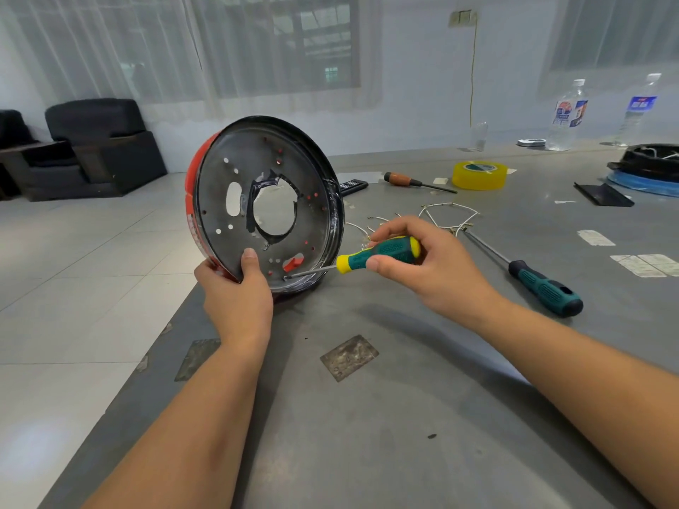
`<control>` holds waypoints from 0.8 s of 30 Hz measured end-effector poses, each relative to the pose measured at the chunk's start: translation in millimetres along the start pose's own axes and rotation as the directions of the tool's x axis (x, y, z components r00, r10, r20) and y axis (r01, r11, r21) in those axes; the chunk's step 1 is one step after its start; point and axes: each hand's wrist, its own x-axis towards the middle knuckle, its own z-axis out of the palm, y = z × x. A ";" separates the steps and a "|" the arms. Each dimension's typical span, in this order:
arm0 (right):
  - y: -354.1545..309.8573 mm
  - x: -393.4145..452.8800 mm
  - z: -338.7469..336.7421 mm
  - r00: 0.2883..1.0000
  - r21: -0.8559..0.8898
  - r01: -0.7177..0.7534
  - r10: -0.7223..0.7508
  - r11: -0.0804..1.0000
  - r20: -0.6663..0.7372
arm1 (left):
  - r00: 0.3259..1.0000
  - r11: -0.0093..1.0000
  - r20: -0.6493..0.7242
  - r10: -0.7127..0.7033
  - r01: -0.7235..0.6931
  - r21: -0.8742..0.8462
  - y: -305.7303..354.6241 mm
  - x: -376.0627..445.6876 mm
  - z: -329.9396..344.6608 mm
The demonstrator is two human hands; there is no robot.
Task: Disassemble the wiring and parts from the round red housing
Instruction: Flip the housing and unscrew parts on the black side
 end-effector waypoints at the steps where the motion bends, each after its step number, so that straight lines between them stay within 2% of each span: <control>1: 0.5 -1.1 2.5 1.000 -0.045 -0.013 0.013 0.999 -0.014 | 1.000 1.000 0.006 0.005 -0.005 0.005 0.5 -0.5 0.1; 6: -3.3 -1.2 9.4 0.990 -0.299 -0.090 0.052 0.950 -0.134 | 1.000 1.000 0.020 0.014 -0.014 0.005 1.2 -1.6 -0.4; 8: -3.6 1.9 7.7 0.992 -0.358 -0.084 0.043 0.930 -0.123 | 1.000 1.000 0.015 0.005 -0.005 0.006 0.6 -1.1 0.0; 11: -7.7 -1.3 3.6 0.994 -0.395 0.102 -0.080 0.913 0.073 | 1.000 1.000 -0.003 -0.028 0.028 -0.004 0.4 1.4 -0.5; 13: -6.4 -2.3 -1.7 0.949 -0.450 0.301 -0.220 0.841 0.224 | 0.999 0.999 -0.013 -0.045 0.045 -0.031 -0.1 2.5 -1.2; 14: -4.8 -1.1 -4.8 0.923 -0.477 0.375 -0.270 0.795 0.276 | 0.999 0.998 -0.013 -0.048 0.048 -0.040 0.1 2.1 -1.5; 16: -3.2 0.8 -10.6 0.901 -0.506 0.428 -0.314 0.749 0.298 | 1.000 0.999 -0.006 -0.029 0.029 -0.025 0.7 -0.1 -1.1; 18: -1.5 -0.4 -11.5 0.909 -0.503 0.415 -0.317 0.758 0.271 | 1.000 1.000 -0.003 -0.002 0.002 -0.008 1.3 -2.0 -0.6; 19: -2.4 -2.5 -9.3 0.927 -0.477 0.369 -0.282 0.797 0.246 | 1.000 1.000 -0.007 -0.003 0.003 -0.009 1.5 -2.0 -0.8; 22: -5.5 -3.5 1.4 0.978 -0.398 0.206 -0.178 0.894 0.107 | 0.999 0.999 -0.008 -0.034 0.033 -0.029 2.7 -1.1 -1.6; 24: -7.0 -0.6 5.4 0.984 -0.361 0.173 -0.177 0.917 0.022 | 0.999 0.999 -0.004 -0.037 0.037 -0.029 3.0 -1.2 -1.4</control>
